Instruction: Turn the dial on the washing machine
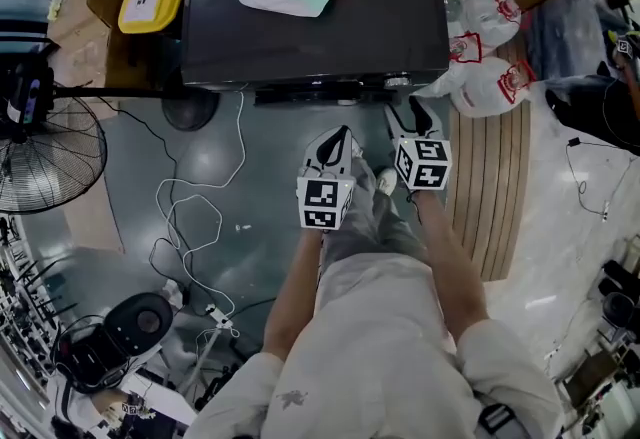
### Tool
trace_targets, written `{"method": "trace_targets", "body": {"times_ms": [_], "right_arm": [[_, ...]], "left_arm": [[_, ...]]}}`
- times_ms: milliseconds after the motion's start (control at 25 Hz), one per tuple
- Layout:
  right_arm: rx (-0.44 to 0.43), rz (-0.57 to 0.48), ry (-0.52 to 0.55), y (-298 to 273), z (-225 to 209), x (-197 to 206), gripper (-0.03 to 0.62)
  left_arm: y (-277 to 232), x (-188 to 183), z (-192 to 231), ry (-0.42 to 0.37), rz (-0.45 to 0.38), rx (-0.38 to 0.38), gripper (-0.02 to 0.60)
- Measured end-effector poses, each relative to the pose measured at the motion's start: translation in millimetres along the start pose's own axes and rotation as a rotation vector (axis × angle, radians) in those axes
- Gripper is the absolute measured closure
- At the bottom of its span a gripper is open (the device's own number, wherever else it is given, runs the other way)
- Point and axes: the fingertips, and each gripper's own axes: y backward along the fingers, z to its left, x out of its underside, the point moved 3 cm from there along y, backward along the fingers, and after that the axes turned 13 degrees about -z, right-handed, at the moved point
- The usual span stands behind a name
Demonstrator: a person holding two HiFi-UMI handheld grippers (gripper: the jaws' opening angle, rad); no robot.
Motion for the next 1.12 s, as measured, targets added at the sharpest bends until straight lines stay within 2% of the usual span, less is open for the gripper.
{"method": "trace_targets", "body": {"times_ms": [360, 520, 680, 1120], "right_arm": [[-0.155, -0.094, 0.161, 31.7, 33.8, -36.7, 0.464], [-0.212, -0.138, 0.221, 44.4, 45.8, -53.6, 0.577], [-0.235, -0.144, 0.233, 50.8, 50.5, -58.4, 0.585], [-0.223, -0.155, 0.229, 57.0, 46.6, -65.2, 0.586]], "left_arm": [[2.4, -25.4, 1.4, -0.019, -0.049, -0.013, 0.569], [7.0, -39.2, -0.1, -0.034, -0.072, -0.018, 0.569], [11.4, -41.9, -0.1, -0.039, -0.072, -0.023, 0.569], [11.4, -56.1, -4.3, -0.067, -0.090, -0.017, 0.569]]}}
